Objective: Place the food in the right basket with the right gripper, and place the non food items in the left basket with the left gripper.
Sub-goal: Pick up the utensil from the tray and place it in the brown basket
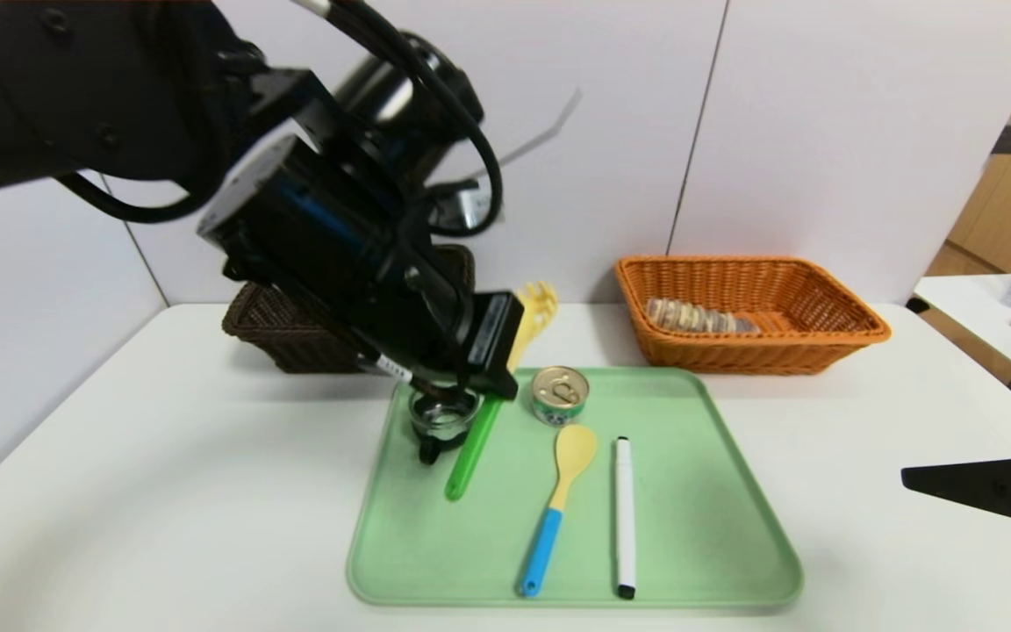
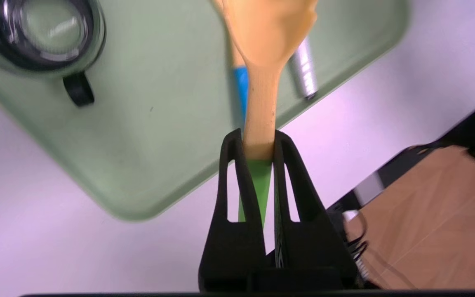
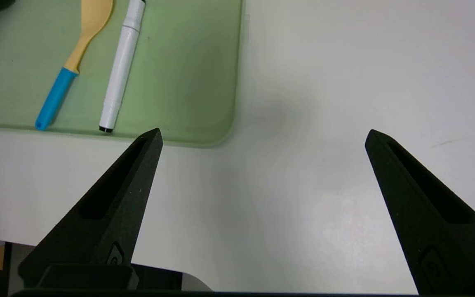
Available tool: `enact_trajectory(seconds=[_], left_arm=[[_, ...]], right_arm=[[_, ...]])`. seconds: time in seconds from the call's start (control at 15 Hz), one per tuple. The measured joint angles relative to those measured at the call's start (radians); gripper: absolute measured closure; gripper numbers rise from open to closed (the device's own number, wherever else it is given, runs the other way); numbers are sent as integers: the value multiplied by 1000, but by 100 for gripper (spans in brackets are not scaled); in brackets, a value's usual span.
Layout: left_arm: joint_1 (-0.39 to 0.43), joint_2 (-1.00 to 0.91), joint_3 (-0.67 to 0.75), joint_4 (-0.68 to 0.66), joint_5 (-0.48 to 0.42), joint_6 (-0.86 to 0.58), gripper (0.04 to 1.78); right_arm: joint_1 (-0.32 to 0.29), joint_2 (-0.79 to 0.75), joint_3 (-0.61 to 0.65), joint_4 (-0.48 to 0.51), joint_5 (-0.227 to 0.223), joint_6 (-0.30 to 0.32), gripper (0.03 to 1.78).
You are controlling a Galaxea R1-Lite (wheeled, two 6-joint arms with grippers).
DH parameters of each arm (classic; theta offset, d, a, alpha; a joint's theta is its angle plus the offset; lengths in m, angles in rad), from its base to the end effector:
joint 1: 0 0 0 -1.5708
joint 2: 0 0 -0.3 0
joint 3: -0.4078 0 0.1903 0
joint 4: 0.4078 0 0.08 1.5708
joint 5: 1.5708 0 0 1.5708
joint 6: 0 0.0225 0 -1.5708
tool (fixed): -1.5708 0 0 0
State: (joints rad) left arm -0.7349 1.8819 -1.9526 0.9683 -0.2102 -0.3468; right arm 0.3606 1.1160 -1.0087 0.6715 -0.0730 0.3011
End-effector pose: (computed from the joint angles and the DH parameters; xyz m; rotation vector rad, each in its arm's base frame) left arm 0.2375 -0.2210 0.2935 -0.0589 1.0335 -0.7089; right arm 0.1156 0.0418 0.2539 0.1164 0.7949 0.1552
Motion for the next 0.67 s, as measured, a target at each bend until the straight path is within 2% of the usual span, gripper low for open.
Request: enact_trajectory(seconds=[0.13, 0.33, 0.47, 0.67], left_arm=[[76, -41, -6, -184, -26, -151, 170], [246, -46, -5, -456, 37, -397, 170], [358, -2, -3, -534, 104, -475, 170], [498, 85, -2, -534, 159, -586, 170]], right_arm=[[0, -3, 11, -46, -1, 3, 11], [-2, -5, 14, -53, -4, 5, 11], [-5, -5, 13, -54, -5, 6, 10], [-13, -5, 11, -53, -6, 7, 10]])
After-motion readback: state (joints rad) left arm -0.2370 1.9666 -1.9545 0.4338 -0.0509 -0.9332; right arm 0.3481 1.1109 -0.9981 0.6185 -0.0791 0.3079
